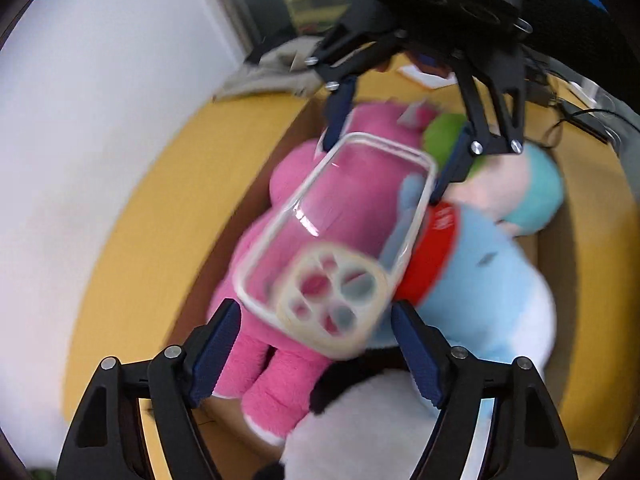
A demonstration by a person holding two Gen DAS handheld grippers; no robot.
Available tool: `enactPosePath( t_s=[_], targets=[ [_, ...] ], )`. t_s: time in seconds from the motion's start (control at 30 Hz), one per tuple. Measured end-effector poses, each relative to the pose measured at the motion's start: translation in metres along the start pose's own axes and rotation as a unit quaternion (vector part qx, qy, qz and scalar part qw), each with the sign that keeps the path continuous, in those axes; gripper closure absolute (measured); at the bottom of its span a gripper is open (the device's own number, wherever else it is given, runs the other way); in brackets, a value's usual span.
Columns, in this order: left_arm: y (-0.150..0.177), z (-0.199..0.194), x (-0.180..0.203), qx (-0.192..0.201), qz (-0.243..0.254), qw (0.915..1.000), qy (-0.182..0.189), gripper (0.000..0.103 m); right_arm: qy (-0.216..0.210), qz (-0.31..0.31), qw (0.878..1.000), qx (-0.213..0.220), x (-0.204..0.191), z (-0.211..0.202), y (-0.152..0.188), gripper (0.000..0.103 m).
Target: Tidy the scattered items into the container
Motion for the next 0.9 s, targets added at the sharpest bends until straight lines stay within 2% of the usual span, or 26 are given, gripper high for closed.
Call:
enactPosePath(
  t_s=[0.07,0.13,0.27,0.33,0.4,0.47,0.53,0.57,0.6,0.67,0.8,0.9],
  targets=[
    [0.004,0.003,-0.003,0.013,-0.014,0.9998,0.001,0.02,0.001,0.022,1.0,-0.015,0.001,0.018,0.008,0.027],
    [0.006,-0.005,-0.001,0.031,-0.022,0.9993,-0.001,0.02,0.014,0.042,0.999,-0.012,-0.001,0.015,0.012,0.026],
    [0.016,-0.031,0.017,0.056,-0.041,0.9974,-0.018,0.019,0.049,0.078,0.996,0.016,-0.006,-0.021,0.017,0.025],
    [0.028,-0.043,0.044,0.072,-0.061,0.9944,-0.048,0.012,0.084,0.112,0.989,0.044,-0.015,-0.052,0.02,0.025],
    [0.04,-0.056,0.072,0.108,-0.091,0.9875,-0.07,0.0,0.121,0.172,0.976,0.052,-0.025,-0.076,0.027,0.025],
    [0.051,-0.067,0.09,0.134,-0.123,0.9796,-0.085,0.0,0.16,0.239,0.957,0.034,-0.045,-0.089,0.038,0.025],
    [0.062,-0.076,0.113,0.159,-0.173,0.968,-0.09,0.0,0.205,0.28,0.938,0.013,-0.067,-0.099,0.05,0.025],
    [0.068,-0.078,0.123,0.169,-0.205,0.9598,-0.091,0.0,0.225,0.3,0.927,0.013,-0.072,-0.104,0.055,0.025],
    [0.073,-0.081,0.133,0.183,-0.245,0.9478,-0.09,0.0,0.237,0.326,0.915,0.01,-0.081,-0.106,0.055,0.025],
    [0.086,-0.088,0.153,0.202,-0.298,0.9281,-0.096,0.0,0.248,0.392,0.886,-0.008,-0.105,-0.11,0.062,0.025],
    [0.108,-0.09,0.206,0.263,-0.401,0.8655,-0.146,0.0,0.291,0.472,0.831,-0.045,-0.144,-0.114,0.074,0.025],
    [0.117,-0.091,0.235,0.282,-0.436,0.8369,-0.172,0.0,0.32,0.491,0.809,-0.042,-0.174,-0.121,0.075,0.025]
  ],
)
Point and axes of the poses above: each gripper's, at about its wrist camera, not at the fingertips, and z roughly the way its jaws point, x to its right, y to its underside, the point moved 2 cm from there along z, roughly the way its jaws point, and after that the axes turned 12 degrees about y, right-handed, at the moved point
